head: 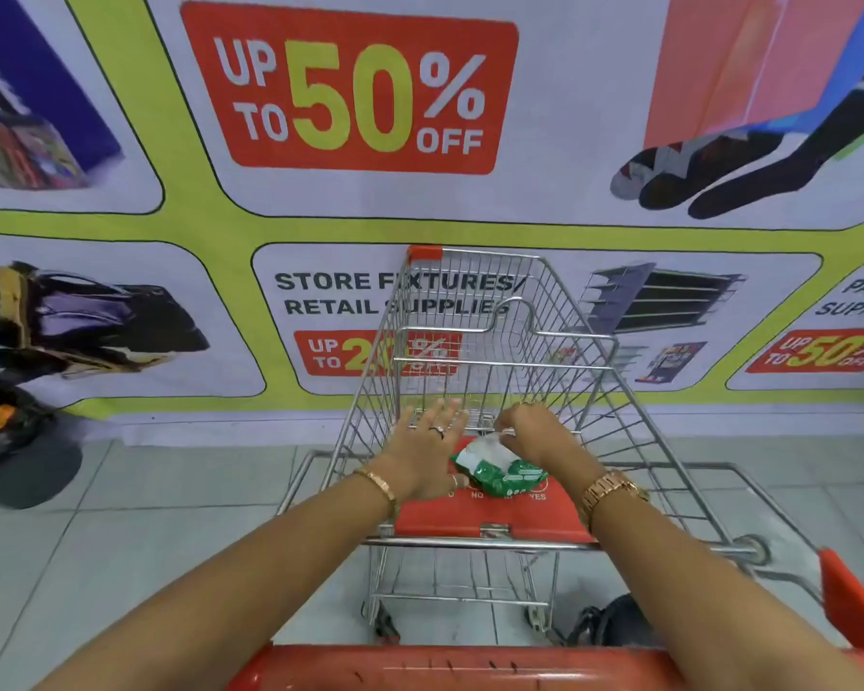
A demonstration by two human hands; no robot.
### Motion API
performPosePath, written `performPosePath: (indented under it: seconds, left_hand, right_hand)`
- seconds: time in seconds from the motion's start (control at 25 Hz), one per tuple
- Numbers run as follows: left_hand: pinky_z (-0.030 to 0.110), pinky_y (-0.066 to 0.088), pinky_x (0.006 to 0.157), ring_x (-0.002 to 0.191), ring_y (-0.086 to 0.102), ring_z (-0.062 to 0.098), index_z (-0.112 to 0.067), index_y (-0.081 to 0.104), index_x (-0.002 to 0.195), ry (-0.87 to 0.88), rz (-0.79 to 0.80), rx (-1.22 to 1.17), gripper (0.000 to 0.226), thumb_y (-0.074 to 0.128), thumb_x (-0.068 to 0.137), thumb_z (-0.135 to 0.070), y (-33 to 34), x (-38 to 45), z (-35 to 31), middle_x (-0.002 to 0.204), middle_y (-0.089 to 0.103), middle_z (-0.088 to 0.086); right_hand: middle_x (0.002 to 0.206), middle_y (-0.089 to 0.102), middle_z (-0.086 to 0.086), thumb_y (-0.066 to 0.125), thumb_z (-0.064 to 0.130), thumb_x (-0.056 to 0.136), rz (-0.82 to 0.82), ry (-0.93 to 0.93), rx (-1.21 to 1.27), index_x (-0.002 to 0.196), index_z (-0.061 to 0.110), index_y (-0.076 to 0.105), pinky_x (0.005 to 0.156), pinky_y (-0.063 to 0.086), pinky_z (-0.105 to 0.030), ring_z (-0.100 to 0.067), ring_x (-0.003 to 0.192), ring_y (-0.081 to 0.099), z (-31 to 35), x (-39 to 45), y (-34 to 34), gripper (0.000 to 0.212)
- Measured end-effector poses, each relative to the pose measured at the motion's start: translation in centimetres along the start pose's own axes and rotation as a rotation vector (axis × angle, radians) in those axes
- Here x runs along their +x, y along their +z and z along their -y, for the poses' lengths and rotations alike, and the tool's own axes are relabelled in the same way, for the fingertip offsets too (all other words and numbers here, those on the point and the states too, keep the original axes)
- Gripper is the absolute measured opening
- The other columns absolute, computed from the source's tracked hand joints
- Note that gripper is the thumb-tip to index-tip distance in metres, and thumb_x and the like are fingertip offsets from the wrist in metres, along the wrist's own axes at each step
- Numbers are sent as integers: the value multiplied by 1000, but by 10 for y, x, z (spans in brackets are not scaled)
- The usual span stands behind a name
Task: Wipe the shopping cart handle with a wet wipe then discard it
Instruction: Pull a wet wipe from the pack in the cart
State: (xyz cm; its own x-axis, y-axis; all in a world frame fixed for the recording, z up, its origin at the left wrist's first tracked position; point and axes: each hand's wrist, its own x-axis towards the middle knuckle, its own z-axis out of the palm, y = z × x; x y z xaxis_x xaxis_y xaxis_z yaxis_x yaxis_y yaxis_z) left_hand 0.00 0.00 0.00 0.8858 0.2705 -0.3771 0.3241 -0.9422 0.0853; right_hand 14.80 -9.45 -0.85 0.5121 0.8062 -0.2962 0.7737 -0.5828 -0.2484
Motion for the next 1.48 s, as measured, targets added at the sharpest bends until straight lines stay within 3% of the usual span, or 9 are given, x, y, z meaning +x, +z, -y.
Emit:
performPosePath:
  seconds: [0.12, 0.24, 0.48, 0.8, 0.96, 1.12, 1.28, 1.36, 1.48]
  left_hand:
    - [52, -1, 119, 147, -11, 22, -21, -10, 148, 30, 273, -41, 84, 41, 89, -51, 8, 10, 0, 159, -17, 3]
    - [54, 0, 119, 147, -10, 21, -27, -7, 149, 42, 394, -20, 78, 41, 91, -47, 15, 17, -1, 158, -18, 1]
    - [60, 2, 116, 147, -8, 22, -36, -6, 147, 65, 482, 43, 72, 41, 92, -43, 19, 24, -3, 160, -13, -2]
    - [60, 10, 116, 148, -6, 21, -33, -13, 146, 52, 562, 48, 81, 44, 89, -45, 26, 23, -2, 158, -18, -5]
    - [59, 10, 116, 147, -6, 20, -33, -15, 146, 44, 573, 31, 81, 44, 90, -42, 28, 24, -2, 158, -19, -5]
    - [60, 10, 116, 147, -8, 21, -32, -15, 146, 44, 578, 8, 82, 45, 90, -38, 28, 25, -1, 158, -20, -4]
    - [58, 7, 116, 147, -8, 20, -31, -16, 146, 35, 582, 25, 82, 44, 91, -40, 29, 26, 1, 158, -20, -5]
    - [58, 8, 117, 147, -8, 20, -31, -14, 146, 35, 584, 31, 81, 44, 90, -40, 29, 26, 1, 158, -19, -5]
    - [58, 8, 117, 147, -7, 20, -31, -12, 147, 37, 590, 37, 79, 43, 90, -40, 28, 26, 0, 159, -17, -4]
  right_hand:
    - [122, 62, -15, 60, 15, 87, 131, 26, -21, 115, 6, 59, 96, 44, -35, -28, 112, 56, -6, 9, 13, 29]
    - [121, 63, -14, 63, 19, 86, 195, 76, 1, 114, 6, 60, 93, 45, -32, -28, 110, 57, -9, 13, 23, 31]
    - [110, 69, -11, 73, 11, 75, 255, 82, -32, 101, 8, 70, 76, 43, -23, -25, 102, 61, -5, 19, 25, 26]
    - [108, 69, -15, 77, 10, 72, 293, 16, -132, 98, -1, 68, 85, 50, -33, -29, 102, 62, 0, 20, 29, 30]
    - [105, 68, -19, 62, 4, 81, 283, -13, -128, 96, -3, 67, 83, 52, -36, -32, 99, 61, -4, 21, 31, 17]
    - [88, 60, -21, 51, -2, 84, 312, -28, -149, 67, 2, 56, 68, 40, -29, -26, 83, 54, -6, 19, 33, 18]
    - [97, 69, -23, 51, -2, 82, 204, -16, 22, 90, -6, 67, 77, 48, -34, -33, 93, 62, -10, 21, 27, 18]
    - [90, 69, -23, 49, -3, 82, 124, 22, 137, 87, -6, 67, 74, 50, -35, -32, 86, 62, -15, 21, 24, 19]
    - [63, 55, -10, 41, -8, 78, 9, 149, 493, 66, 3, 59, 57, 41, -28, -22, 59, 49, -20, 18, 18, 25]
